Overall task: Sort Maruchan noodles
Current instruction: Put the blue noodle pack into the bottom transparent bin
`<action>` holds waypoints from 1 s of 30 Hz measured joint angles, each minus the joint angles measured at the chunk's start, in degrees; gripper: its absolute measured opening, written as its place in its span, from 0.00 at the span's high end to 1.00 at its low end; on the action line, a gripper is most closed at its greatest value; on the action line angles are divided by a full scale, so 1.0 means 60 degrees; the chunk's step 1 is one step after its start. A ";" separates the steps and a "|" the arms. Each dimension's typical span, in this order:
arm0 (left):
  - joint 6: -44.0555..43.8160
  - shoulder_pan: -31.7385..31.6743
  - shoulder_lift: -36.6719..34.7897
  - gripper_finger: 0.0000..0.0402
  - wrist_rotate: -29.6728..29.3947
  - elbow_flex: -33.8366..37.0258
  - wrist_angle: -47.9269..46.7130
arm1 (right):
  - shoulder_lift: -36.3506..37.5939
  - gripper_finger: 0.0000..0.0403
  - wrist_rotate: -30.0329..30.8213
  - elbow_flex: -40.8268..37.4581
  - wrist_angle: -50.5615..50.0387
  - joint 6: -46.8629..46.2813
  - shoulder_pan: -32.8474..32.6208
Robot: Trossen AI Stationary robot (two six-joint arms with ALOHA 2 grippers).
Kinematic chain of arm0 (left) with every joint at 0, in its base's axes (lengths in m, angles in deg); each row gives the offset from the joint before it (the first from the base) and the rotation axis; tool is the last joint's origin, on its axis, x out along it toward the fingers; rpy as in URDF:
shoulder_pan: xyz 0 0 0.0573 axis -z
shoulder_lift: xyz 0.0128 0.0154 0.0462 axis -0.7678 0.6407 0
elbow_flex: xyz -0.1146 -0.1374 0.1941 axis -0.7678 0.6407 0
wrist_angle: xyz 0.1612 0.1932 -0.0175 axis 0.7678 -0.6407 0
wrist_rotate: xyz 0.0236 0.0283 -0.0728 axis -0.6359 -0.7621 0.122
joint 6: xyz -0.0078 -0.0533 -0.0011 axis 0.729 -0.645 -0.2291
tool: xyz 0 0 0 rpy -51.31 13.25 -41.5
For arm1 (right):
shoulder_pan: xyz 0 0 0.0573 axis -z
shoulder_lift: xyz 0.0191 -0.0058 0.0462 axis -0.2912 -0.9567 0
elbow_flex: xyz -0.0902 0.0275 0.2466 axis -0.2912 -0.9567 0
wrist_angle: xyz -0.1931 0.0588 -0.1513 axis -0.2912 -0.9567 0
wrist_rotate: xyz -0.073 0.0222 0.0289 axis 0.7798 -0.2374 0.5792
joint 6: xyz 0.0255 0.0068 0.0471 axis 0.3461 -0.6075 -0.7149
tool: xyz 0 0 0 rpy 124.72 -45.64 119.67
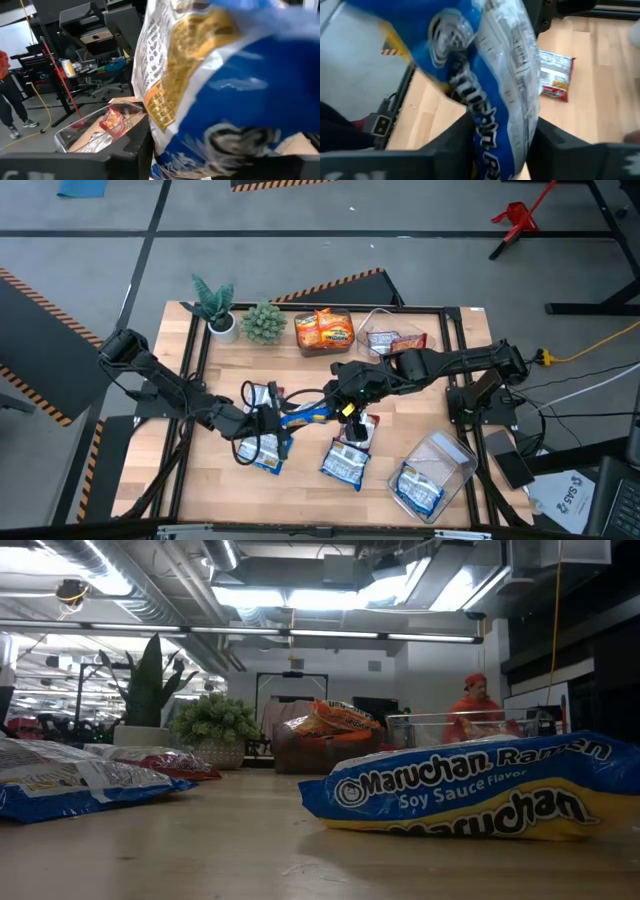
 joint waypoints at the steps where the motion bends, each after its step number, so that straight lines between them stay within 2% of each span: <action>1: -0.0009 0.0000 0.0000 0.68 0.0000 0.0000 -0.0001 | 0.0003 0.67 -0.0146 0.0000 -0.0006 -0.0006 0.0000; 7: -0.0016 -0.0024 0.0015 0.69 -0.0020 -0.0017 -0.0024 | 0.0191 0.52 -0.0512 0.0004 -0.0553 0.0013 0.0000; 11: -0.0211 -0.0081 0.0015 0.69 -0.0438 -0.0033 0.0018 | 0.0861 0.44 -0.0655 0.0002 -0.1297 -0.0190 0.0052; 16: -0.1801 -0.0444 0.0011 0.69 -0.0389 -0.0033 0.0001 | 0.2251 0.40 -0.0420 0.0007 -0.2113 -0.0941 0.0098; 24: -0.6269 -0.1645 0.0613 0.69 0.1985 -0.0290 -0.0024 | 0.4365 0.41 0.1000 0.0011 -0.3125 -0.2721 0.0098; 30: -0.6984 -0.2103 0.2344 0.69 0.3603 -0.2083 -0.0188 | 0.5586 0.41 0.1733 0.0011 -0.3670 -0.3513 0.0098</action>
